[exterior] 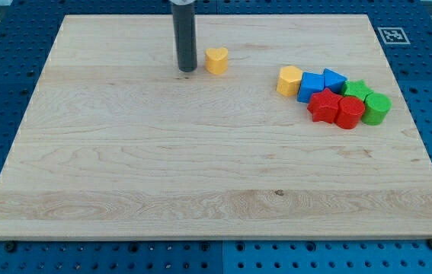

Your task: Move the yellow heart closer to the group of blocks

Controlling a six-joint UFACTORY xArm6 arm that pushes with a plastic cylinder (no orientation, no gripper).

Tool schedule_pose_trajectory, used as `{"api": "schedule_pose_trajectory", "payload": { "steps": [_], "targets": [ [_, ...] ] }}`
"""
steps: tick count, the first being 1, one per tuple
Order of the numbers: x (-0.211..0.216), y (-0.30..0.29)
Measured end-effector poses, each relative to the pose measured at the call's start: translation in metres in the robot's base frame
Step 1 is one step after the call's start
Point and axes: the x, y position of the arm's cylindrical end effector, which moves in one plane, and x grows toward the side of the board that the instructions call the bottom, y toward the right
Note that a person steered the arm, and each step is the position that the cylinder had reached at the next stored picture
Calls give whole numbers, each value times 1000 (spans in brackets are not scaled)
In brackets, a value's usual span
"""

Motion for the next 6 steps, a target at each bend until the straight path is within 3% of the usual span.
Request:
{"api": "schedule_pose_trajectory", "payload": {
  "steps": [1,2,4,6],
  "targets": [
    [-40,-10],
    [-44,23],
    [-13,81],
    [3,85]
  ]
}}
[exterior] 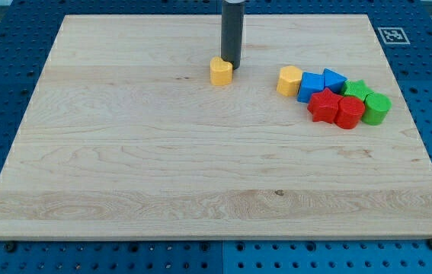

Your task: Move the yellow heart closer to the group of blocks

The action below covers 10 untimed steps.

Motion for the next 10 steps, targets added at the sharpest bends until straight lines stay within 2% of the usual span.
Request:
{"api": "schedule_pose_trajectory", "payload": {
  "steps": [2,4,6,8,10],
  "targets": [
    [-2,-49],
    [12,-56],
    [48,-23],
    [90,-16],
    [112,6]
  ]
}}
